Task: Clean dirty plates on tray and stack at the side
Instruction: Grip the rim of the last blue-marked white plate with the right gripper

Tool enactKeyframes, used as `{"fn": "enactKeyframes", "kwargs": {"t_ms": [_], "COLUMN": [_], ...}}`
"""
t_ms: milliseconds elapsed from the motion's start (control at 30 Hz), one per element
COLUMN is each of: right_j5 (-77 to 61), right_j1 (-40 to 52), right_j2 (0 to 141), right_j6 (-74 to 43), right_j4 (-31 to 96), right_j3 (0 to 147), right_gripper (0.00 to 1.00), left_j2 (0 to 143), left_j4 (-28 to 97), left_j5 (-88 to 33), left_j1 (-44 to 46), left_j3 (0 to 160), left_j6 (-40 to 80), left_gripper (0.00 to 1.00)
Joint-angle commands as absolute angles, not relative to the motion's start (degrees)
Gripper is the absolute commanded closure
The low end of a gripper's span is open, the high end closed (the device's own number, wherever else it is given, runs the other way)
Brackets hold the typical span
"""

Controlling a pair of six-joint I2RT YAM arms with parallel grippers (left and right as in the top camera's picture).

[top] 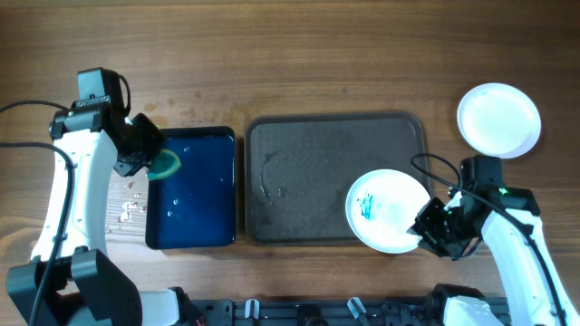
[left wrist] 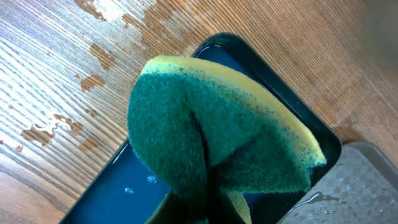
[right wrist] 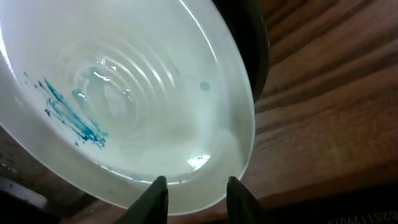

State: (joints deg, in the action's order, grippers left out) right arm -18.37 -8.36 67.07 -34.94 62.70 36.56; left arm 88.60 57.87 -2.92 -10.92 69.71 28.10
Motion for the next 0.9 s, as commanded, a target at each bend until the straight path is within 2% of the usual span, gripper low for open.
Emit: {"fn": "enactKeyframes", "kwargs": {"t_ms": [0,367,567,733,867], "right_j5": [-17.54,-13.91,-12.34,-8.71,-4.58], "right_j1": [-7.18,-2.26,-2.26,-2.24,-2.2], "right_j2": [70.94,76.64,77.03,77.01,76.79], "right_j6": [-36.16,-40.66,-38.11,-34.52,-33.8], "right_j4": [61.19,55.13,54.28,59.33,69.93], "right_j3": [35.97,35.97,37.21,45.74,55.7], "right_gripper": [0.67,0.63,0.68,0.68,0.63], "left_j2": [88.88,88.88,88.88,88.88,88.88], "left_j4": [58.15,58.3,58.28,58.28,58.3], "left_j5": [-2.98,-2.96,-2.96,-2.96,-2.96], "left_j1": [-10.7,-10.7,-10.7,-10.7,-10.7], "left_j3": [70.72,70.72,70.72,70.72,70.72], "left_j6": [27.18,27.18,27.18,27.18,27.18], "left_gripper": [0.96,0.96,0.96,0.96,0.96]}}
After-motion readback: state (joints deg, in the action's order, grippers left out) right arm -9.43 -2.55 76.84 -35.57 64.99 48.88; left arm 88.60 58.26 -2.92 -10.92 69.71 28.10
